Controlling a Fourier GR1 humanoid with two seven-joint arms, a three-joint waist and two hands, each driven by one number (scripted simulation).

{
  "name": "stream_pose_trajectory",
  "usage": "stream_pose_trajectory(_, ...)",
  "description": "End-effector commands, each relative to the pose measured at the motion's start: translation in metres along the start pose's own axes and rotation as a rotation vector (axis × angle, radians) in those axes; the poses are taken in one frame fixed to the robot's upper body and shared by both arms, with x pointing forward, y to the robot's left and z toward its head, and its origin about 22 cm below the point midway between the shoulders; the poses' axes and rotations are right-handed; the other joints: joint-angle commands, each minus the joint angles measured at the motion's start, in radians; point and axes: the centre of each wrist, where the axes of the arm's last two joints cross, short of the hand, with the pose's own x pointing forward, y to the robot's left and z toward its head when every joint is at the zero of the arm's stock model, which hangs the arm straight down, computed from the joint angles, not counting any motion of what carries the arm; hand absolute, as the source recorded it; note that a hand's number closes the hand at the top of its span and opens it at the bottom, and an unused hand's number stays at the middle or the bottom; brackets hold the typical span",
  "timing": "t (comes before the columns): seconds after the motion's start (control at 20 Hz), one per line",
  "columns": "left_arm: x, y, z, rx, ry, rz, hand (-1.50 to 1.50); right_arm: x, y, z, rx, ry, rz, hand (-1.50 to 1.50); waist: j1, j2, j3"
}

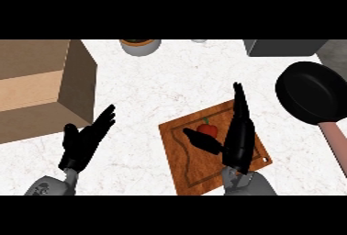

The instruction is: Pick the bell pepper from the cutting board and place it in the pot

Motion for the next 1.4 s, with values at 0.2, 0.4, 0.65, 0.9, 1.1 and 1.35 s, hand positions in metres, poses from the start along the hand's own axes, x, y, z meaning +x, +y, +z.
stream_pose_trajectory(0.2,0.007,0.008,-0.003,-0.007,-0.016,-0.006,0.00,0.032,0.009,-0.001,0.207,0.293,0.109,-1.50,0.020,0.005,0.003)
stream_pose_trajectory(0.4,-0.006,-0.008,-0.007,-0.023,-0.015,-0.008,0.00,-0.003,0.024,-0.013,0.315,0.366,0.184,-1.50,0.018,0.010,0.004)
stream_pose_trajectory(0.65,0.000,-0.009,-0.004,-0.021,-0.004,0.003,0.00,-0.033,0.005,-0.003,0.286,0.362,0.214,-1.50,0.011,0.005,0.004)
stream_pose_trajectory(0.9,-0.011,-0.018,0.001,0.002,0.005,-0.001,0.00,-0.053,-0.010,-0.003,0.199,0.319,0.202,-1.50,0.011,0.005,0.004)
stream_pose_trajectory(1.1,0.004,0.002,0.008,-0.009,-0.006,-0.004,0.00,-0.068,0.011,0.000,0.214,0.307,0.149,-1.50,0.016,0.006,0.005)
stream_pose_trajectory(1.35,-0.001,-0.008,-0.003,-0.011,-0.007,0.003,0.00,-0.074,-0.017,0.012,0.247,0.249,-0.033,-1.50,0.011,0.006,0.005)
